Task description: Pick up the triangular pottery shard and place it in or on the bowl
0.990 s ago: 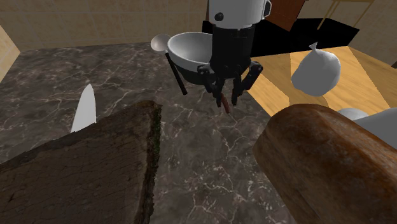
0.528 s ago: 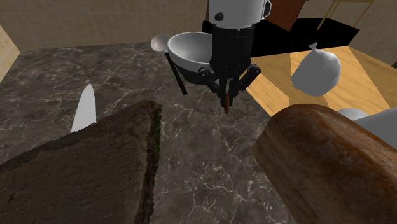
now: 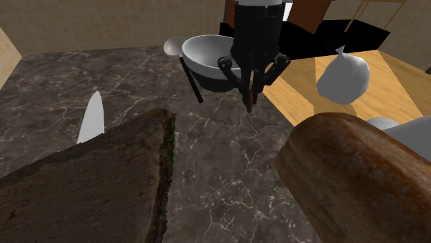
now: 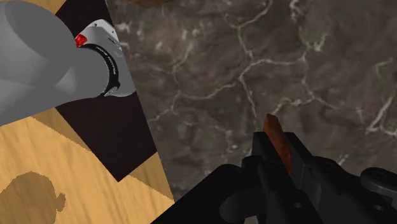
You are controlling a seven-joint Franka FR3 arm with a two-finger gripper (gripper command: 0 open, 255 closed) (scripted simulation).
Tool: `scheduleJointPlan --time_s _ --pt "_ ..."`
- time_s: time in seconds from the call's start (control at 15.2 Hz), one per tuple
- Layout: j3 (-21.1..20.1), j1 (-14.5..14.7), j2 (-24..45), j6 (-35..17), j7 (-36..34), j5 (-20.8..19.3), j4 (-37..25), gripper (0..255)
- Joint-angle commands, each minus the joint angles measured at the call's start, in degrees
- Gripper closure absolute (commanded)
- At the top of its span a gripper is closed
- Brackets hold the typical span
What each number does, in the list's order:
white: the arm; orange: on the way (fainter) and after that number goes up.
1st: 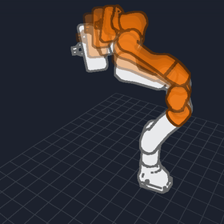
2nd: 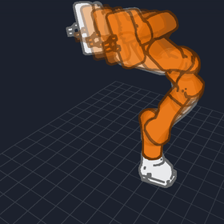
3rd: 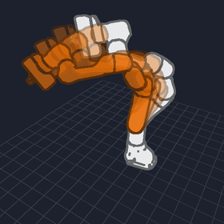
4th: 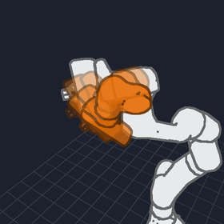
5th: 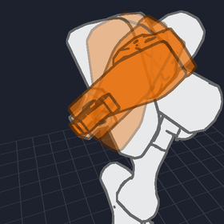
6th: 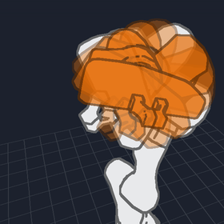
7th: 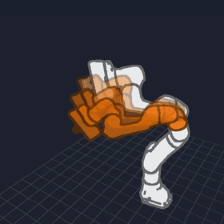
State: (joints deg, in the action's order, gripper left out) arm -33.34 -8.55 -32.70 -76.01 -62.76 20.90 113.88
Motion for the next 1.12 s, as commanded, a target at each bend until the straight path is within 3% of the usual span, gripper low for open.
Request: scheduleJointPlan --time_s 0.0,1.06 --pt "0.09 -0.17 0.59 1.24 -0.35 -0.24 -1.81 255" --pt "0.19 -1.65 7.09 12.57 -3.90 -2.18 -19.43 255"
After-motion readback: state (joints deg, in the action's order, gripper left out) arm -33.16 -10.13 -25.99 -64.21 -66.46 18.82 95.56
